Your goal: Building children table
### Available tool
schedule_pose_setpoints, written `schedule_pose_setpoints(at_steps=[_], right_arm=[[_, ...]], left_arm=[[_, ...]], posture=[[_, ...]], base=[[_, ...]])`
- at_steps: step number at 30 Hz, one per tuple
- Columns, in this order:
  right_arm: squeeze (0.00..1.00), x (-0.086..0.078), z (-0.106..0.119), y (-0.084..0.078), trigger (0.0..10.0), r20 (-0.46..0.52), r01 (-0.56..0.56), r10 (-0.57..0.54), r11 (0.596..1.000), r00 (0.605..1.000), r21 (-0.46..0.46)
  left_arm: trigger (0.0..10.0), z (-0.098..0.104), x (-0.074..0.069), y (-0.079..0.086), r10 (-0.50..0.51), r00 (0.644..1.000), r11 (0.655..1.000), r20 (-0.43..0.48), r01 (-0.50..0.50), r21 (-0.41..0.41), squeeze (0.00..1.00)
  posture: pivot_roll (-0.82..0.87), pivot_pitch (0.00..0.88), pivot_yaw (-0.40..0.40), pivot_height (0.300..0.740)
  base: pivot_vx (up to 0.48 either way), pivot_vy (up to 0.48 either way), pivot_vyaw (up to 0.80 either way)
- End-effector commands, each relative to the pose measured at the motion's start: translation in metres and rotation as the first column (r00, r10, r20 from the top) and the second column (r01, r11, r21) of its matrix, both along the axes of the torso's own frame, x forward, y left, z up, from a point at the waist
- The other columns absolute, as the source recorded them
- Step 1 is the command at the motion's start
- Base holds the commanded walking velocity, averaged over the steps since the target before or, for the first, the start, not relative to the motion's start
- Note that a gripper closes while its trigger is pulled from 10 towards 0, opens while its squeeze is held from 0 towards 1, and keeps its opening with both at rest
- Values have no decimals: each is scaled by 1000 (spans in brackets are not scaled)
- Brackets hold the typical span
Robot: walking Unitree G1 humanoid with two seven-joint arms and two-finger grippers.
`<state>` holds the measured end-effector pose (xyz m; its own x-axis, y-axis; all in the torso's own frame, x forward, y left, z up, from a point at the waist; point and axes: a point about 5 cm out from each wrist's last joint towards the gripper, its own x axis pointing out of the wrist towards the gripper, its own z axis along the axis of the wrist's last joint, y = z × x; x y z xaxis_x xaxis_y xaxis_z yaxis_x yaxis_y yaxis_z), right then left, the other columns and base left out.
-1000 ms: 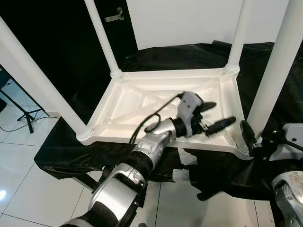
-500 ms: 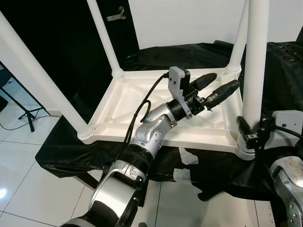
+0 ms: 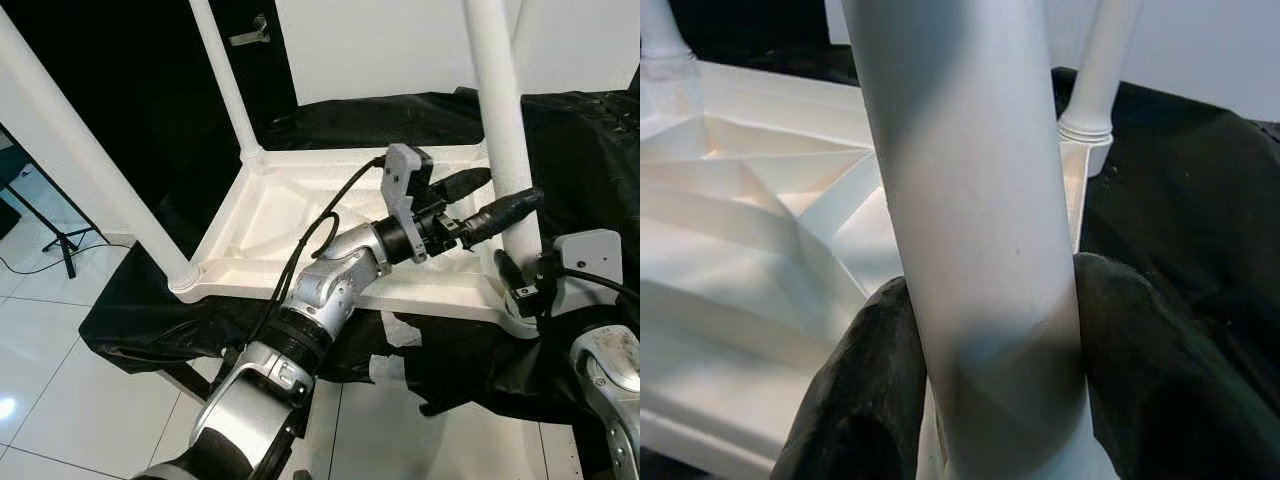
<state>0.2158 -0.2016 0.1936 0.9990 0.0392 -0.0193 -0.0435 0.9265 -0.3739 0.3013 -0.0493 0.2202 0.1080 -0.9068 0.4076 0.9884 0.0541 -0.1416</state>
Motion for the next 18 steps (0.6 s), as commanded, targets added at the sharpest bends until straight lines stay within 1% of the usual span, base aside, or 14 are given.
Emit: schedule_pose_setpoints(at_steps=[1, 3, 5, 6, 9, 10, 12, 13, 16, 17, 18], right_arm=[[0, 1, -10, 0, 10000, -49, 10, -10, 1000, 999, -12], [0, 0, -12, 1, 10000, -56, 8, -9, 1000, 998, -20], [0, -2, -17, 4, 10000, -71, -1, -1, 999, 997, -34], [0, -2, -17, 4, 10000, -71, -1, -1, 999, 997, -34], [0, -3, -19, 6, 10000, -79, -10, 7, 999, 997, -44], [0, -3, -19, 6, 10000, -79, -10, 7, 999, 997, -44], [0, -2, -20, 5, 10000, -78, -9, 6, 999, 997, -47], [0, -2, -20, 5, 10000, -78, -9, 6, 999, 997, -47], [0, -2, -22, 5, 10000, -81, -7, 3, 999, 997, -49], [0, -1, -23, 5, 10000, -82, -7, 3, 999, 997, -50], [0, -1, -23, 5, 10000, -83, -7, 3, 999, 997, -51]], left_arm=[[10000, -6, -18, -9, -264, 961, 965, 86, 262, 24, 0], [10000, -7, -20, -10, -268, 961, 963, 71, 268, 15, 0], [10000, 2, -20, -10, -273, 962, 960, 28, 274, -63, 0], [10000, 2, -20, -10, -273, 962, 960, 28, 274, -63, 0], [10000, 21, -10, -6, -219, 975, 963, -31, 211, -169, 0], [10000, 21, -10, -6, -219, 975, 963, -31, 211, -169, 0], [10000, 37, -1, -2, -179, 981, 957, -72, 156, -246, 0], [10000, 37, -1, -2, -179, 981, 957, -72, 156, -246, 0], [10000, 61, 8, 6, -168, 981, 928, -97, 124, -351, 0], [10000, 66, 9, 7, -166, 982, 922, -91, 122, -367, 0], [10000, 68, 8, 8, -163, 984, 923, -73, 126, -363, 0]], posture=[[-96, 0, 128, 740], [-95, 0, 129, 740], [-93, 0, 128, 740], [-93, 0, 128, 740], [-91, 0, 127, 740], [-91, 0, 127, 740], [-89, 0, 127, 740], [-89, 0, 127, 740], [-88, 0, 127, 740], [-88, 0, 127, 740], [-88, 0, 127, 740]], base=[[0, 0, 0], [0, 0, 0], [0, 0, 0], [0, 0, 0], [0, 0, 0], [0, 0, 0], [0, 0, 0], [0, 0, 0], [0, 0, 0], [0, 0, 0], [0, 0, 0]])
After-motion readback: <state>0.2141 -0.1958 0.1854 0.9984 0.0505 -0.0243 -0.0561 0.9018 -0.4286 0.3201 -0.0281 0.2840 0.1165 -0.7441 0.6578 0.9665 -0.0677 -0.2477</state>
